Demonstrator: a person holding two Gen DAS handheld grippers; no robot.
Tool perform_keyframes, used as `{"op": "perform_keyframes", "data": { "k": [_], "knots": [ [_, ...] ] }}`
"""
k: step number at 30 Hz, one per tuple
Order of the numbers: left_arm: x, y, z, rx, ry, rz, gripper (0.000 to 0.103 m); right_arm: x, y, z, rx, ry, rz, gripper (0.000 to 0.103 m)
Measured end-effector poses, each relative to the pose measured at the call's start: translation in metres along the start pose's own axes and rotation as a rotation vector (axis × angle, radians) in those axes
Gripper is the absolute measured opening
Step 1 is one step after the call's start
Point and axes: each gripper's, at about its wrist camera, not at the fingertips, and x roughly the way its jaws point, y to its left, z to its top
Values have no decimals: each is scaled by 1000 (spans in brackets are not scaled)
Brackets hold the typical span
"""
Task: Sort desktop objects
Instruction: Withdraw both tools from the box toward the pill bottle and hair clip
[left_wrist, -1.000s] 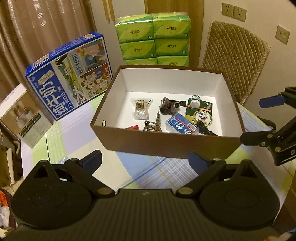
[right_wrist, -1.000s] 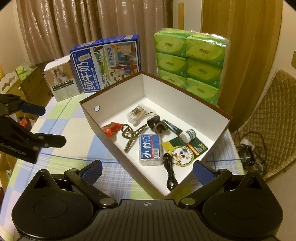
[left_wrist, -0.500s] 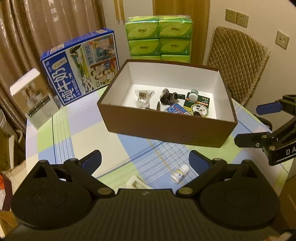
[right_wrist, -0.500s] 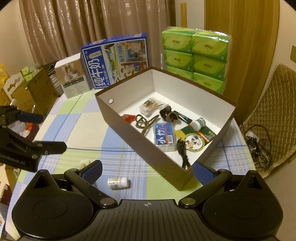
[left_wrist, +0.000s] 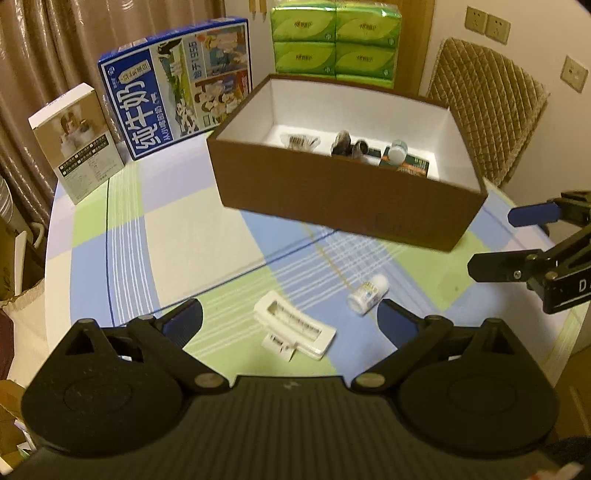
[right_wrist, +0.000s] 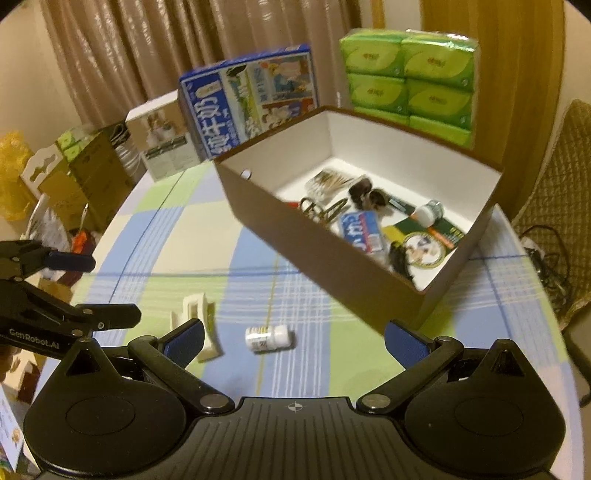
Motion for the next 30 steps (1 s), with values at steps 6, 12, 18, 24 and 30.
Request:
{"op": "perform_keyframes", "data": {
  "k": [6,12,18,24,30],
  "knots": [
    [10,-1,-20,46,-5,-2,99,18,4,-19,-17,23,19,101],
    [21,-2,-27,81,-10,-25,99,35,6,-29,-16,56,27,101],
    [41,2,-33,100,15,-52,99,51,3,-35,-11,90,21,101],
    [63,3,-37,141,60,-69,99,68,-1,-38,-7,120,19,101],
    [79,8,-36,149,88,-72,99,84,0,-39,-14,124,24,101]
  ]
}}
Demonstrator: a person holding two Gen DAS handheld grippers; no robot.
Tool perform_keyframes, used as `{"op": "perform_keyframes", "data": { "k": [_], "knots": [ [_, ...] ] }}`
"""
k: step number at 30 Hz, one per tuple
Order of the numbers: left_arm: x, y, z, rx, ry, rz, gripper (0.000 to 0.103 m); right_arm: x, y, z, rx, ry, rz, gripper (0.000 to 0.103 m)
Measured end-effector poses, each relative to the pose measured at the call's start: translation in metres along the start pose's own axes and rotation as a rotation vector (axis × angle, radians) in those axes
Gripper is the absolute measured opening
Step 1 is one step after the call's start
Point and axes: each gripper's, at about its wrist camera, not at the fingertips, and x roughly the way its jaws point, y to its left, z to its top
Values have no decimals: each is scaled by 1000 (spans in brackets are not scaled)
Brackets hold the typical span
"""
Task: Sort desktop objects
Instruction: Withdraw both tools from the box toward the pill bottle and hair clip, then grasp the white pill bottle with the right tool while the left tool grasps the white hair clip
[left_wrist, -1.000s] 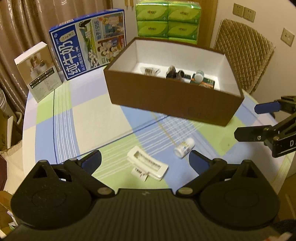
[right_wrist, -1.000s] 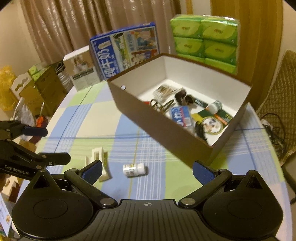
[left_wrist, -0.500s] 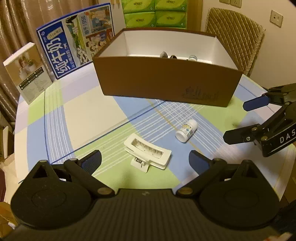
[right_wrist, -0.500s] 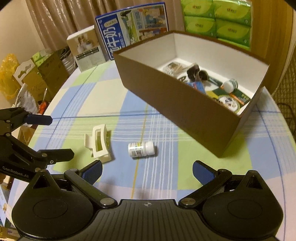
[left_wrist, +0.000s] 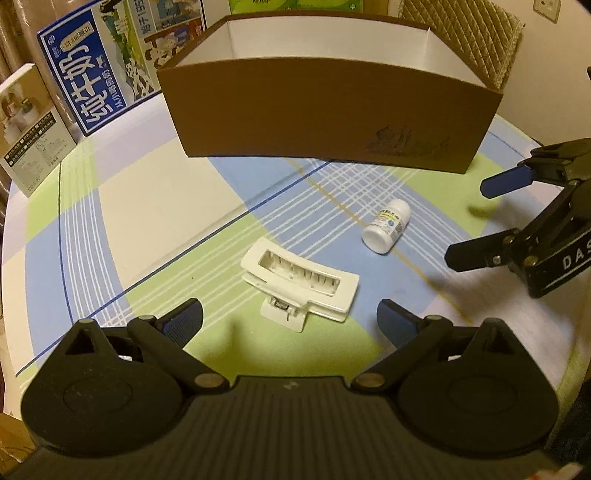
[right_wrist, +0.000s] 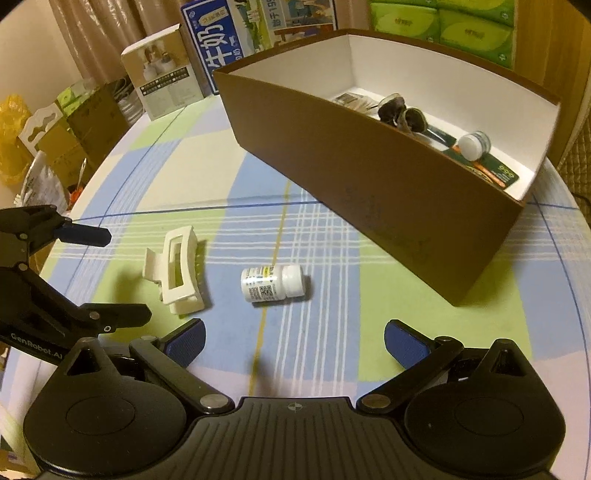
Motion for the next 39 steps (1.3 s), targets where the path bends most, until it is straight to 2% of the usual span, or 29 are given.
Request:
{"op": "perform_keyframes", "data": {
  "k": [3,5,6,13,21,23,27,32,39],
  "knots": [
    [6,1,2,11,7,1,99,8,5,3,-22,-8,-1,99],
    [10,3,4,13,11,-4,99,14,9,4,-41,-16,2,89],
    [12,3,5,14,13,-6,99,18,11,5,-53,-12,2,80],
    [20,5,12,29,18,-28,99,35,15,10,-69,-7,-1,63],
    [30,4,16,96,24,-64,99,47,16,16,-93,-10,-3,58],
    [32,3,17,118,24,-77,99,49,16,16,-111,-9,-5,44],
    [37,3,20,162,19,-110,99,49,16,16,-138,8,-34,44],
    [42,3,24,229,11,-146,99,41,4,13,-96,21,-27,44],
    [56,9,27,280,47,-189,99,20,-14,2,-34,22,-47,44]
  ]
}}
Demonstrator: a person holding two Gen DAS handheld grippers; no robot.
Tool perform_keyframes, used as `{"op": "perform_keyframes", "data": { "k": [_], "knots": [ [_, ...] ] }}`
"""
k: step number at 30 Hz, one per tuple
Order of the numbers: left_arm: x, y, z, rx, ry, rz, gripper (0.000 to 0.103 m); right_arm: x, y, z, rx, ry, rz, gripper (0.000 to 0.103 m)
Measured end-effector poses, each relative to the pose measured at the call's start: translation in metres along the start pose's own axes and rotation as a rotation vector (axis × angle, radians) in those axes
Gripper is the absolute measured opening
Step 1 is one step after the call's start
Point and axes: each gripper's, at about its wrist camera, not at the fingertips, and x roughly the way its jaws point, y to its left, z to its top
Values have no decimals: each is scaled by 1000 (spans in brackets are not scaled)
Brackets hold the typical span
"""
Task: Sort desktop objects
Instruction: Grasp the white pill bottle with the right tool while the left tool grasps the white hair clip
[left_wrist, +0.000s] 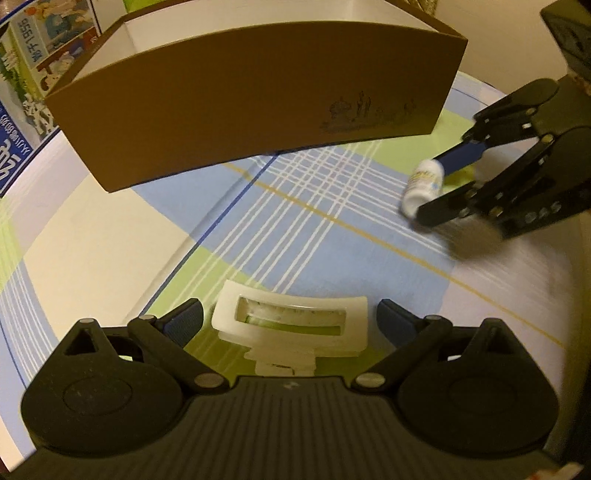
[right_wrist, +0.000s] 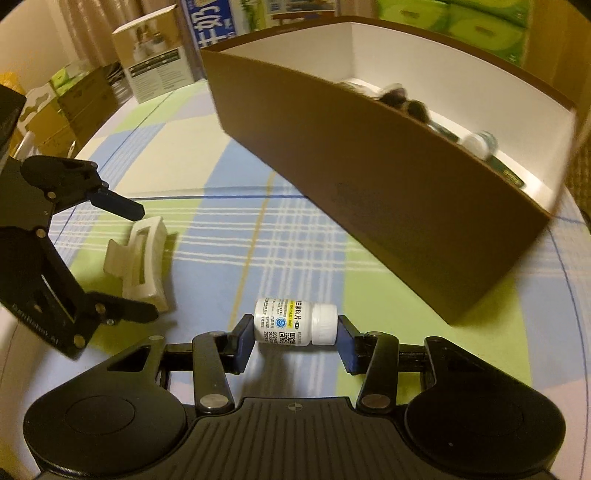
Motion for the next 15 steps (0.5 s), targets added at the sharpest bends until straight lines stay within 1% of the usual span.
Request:
{"op": "perform_keyframes", "data": {
  "k": [5,7,8,9,13,15],
  "knots": [
    [7,7,1,5,19,-50,96,-14,-13,-10,36,8,-20,44],
    [8,6,1,12,28,-44,94,-18,-17,-14,57,12,-26,44],
    [8,5,0,12,26,-41,88,-20,-19,-16,65,13,-29,44],
    [8,5,0,8,20,-33,86,-21,-20,-17,70,13,-33,44],
    [6,2,-5,-11,1,-25,85,-27,-22,-22,78,11,-36,44],
    [2,-3,-7,-5,-15,-8,85,-31,-22,-23,78,6,-33,44]
  ]
}}
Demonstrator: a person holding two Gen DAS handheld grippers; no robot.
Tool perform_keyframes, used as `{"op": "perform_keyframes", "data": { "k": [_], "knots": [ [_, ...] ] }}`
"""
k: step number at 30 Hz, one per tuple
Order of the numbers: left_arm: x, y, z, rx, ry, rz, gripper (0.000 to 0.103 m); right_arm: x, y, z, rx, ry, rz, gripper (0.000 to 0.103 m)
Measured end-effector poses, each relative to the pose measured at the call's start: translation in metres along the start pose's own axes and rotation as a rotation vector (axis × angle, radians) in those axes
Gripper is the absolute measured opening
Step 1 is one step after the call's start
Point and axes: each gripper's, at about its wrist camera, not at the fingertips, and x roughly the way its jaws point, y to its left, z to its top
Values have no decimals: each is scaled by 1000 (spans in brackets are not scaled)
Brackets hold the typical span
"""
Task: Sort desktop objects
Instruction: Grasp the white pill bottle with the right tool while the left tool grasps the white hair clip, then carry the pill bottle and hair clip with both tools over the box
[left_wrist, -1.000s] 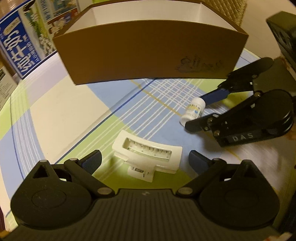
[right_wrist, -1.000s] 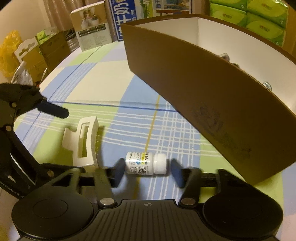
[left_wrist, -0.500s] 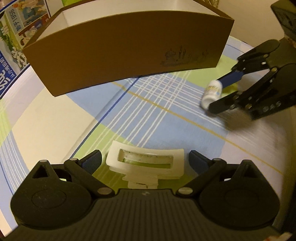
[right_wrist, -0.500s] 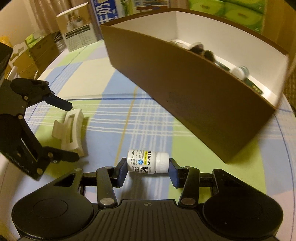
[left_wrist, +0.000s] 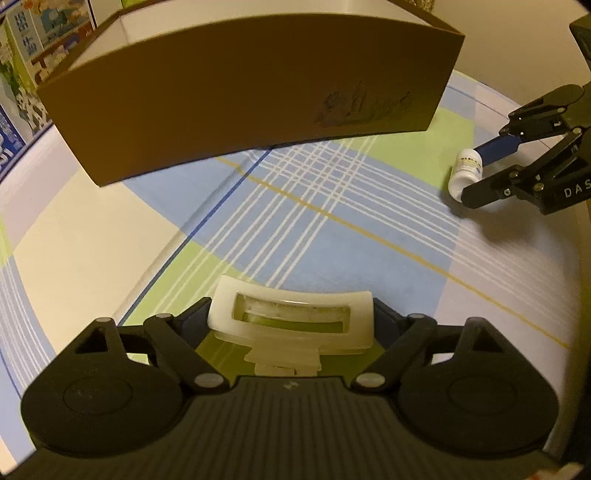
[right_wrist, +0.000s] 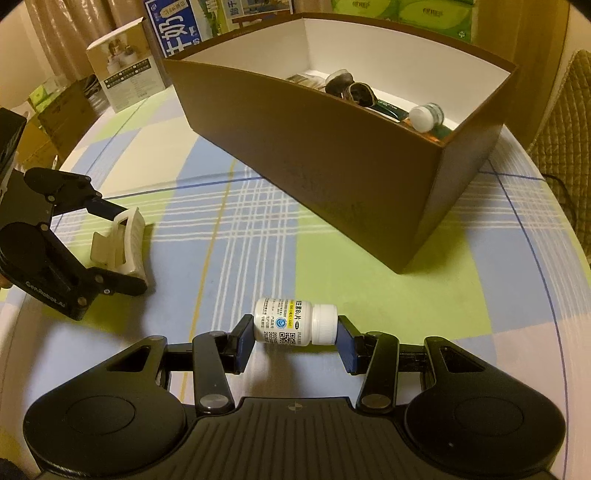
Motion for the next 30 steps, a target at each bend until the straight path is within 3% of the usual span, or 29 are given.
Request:
{"op": "perform_keyframes", "data": {
  "k": [16,24,30],
  "knots": [
    [-71,0,28,-121,-146,127,85,-49,4,16,-46,-84,75,44],
    [-97,7,68,-136,-225,126,85,-80,-7,56,-69,-177,116,44],
    [-101,17,108,-130,-274,115,85,-89,-26,95,-103,-236,80,44]
  ]
}}
